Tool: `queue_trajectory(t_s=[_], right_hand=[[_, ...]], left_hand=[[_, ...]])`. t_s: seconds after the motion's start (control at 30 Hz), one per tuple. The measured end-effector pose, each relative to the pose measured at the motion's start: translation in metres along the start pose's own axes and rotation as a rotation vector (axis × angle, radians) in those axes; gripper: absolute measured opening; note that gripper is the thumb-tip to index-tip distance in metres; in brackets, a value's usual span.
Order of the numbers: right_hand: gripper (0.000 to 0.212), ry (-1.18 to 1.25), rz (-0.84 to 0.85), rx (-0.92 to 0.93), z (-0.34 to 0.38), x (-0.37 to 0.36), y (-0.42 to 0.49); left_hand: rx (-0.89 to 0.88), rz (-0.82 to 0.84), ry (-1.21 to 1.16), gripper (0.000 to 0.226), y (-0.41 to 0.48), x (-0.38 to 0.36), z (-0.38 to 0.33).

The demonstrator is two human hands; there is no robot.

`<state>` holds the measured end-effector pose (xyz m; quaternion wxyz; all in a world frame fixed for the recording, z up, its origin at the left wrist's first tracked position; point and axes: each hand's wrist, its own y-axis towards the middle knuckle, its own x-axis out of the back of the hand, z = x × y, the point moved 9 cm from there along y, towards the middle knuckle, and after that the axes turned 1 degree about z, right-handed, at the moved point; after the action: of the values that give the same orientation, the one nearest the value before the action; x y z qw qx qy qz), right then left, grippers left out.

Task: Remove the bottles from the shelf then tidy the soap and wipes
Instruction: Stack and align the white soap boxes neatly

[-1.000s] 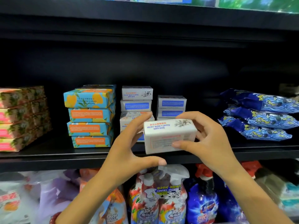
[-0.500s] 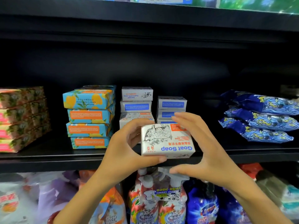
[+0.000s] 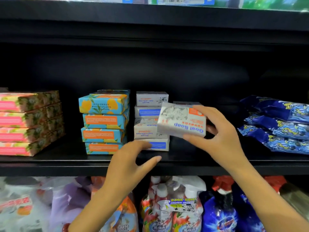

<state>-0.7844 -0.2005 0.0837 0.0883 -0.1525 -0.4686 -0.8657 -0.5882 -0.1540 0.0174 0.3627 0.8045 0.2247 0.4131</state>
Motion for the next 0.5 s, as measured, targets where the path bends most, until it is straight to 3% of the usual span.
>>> queue_trajectory(t_s=[0.1,0.27,0.4,0.5], right_hand=[[0.064,0.077,0.016,-0.121,-0.014,-0.014,0.023],[0.062,0.024,0.118,-0.194,-0.027,-0.051,0.051],[0.055,-0.149,0.215,-0.142,-0.03,-0.072,0.05],[0.048,-0.277,0.135,-0.057,-0.027,-0.067,0.044]], left_hand=[[-0.038,0.084,0.21,0.039,-0.002,-0.011,0.001],[-0.007,0.176,0.183,0.047,0.001,-0.015,0.004],[-0.002,0.163,0.178,0.044,0.0,-0.016,0.004],[0.001,0.152,0.205,0.043,-0.001,-0.017,0.005]])
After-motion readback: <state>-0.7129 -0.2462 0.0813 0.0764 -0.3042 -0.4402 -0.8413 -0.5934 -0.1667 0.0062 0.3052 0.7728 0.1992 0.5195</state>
